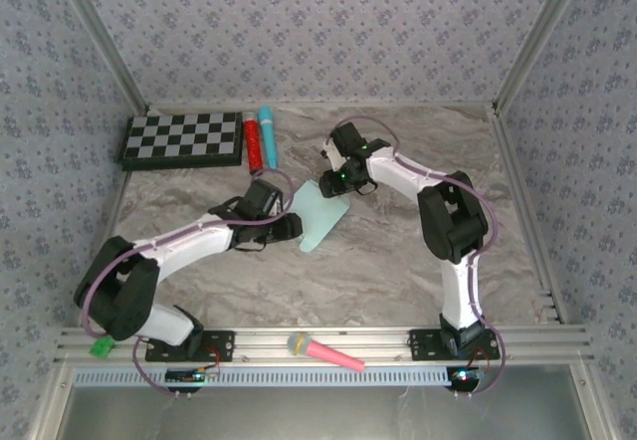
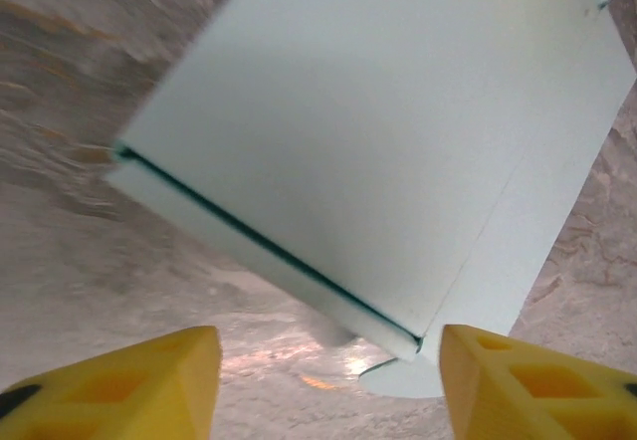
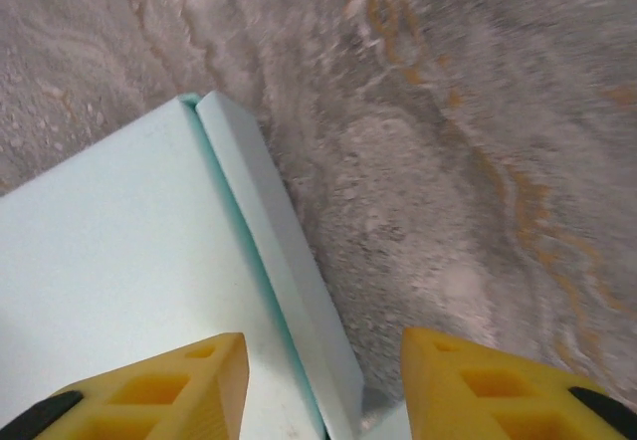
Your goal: Fold the paper box
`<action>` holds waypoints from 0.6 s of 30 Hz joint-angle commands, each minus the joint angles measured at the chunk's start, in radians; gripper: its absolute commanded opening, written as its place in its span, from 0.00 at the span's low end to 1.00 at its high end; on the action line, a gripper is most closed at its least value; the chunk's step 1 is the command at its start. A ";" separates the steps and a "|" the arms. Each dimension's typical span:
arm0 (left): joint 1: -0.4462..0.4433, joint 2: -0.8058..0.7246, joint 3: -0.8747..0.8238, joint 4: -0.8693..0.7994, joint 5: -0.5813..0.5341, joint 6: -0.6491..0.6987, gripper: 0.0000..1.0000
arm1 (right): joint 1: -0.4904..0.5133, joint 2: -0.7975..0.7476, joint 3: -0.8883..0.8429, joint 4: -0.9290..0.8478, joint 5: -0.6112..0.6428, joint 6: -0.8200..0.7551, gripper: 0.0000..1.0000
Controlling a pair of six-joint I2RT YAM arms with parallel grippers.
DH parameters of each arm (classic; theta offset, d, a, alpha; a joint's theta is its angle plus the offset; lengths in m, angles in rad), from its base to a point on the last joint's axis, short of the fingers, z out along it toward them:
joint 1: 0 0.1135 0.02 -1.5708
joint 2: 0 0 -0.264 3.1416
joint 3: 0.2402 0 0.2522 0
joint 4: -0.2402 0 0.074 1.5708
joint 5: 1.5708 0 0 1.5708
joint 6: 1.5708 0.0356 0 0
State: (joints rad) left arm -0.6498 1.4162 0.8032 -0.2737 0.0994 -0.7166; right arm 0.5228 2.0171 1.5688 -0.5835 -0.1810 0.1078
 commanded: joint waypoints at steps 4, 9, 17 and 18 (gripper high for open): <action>0.033 -0.013 0.134 -0.146 -0.141 0.203 0.69 | -0.051 -0.186 -0.068 0.023 -0.012 0.061 0.48; 0.111 0.083 0.212 -0.081 -0.015 0.363 0.74 | -0.060 -0.317 -0.248 0.103 -0.005 0.140 0.49; 0.184 0.260 0.309 -0.001 0.132 0.491 0.81 | -0.071 -0.487 -0.501 0.190 0.019 0.282 0.49; 0.189 0.279 0.317 0.006 0.161 0.495 0.81 | -0.072 -0.503 -0.528 0.203 0.011 0.303 0.49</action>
State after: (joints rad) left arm -0.4747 1.6638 1.0706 -0.2989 0.1539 -0.2977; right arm 0.4557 1.5761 1.0946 -0.4320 -0.1722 0.3241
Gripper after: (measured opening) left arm 0.814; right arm 0.491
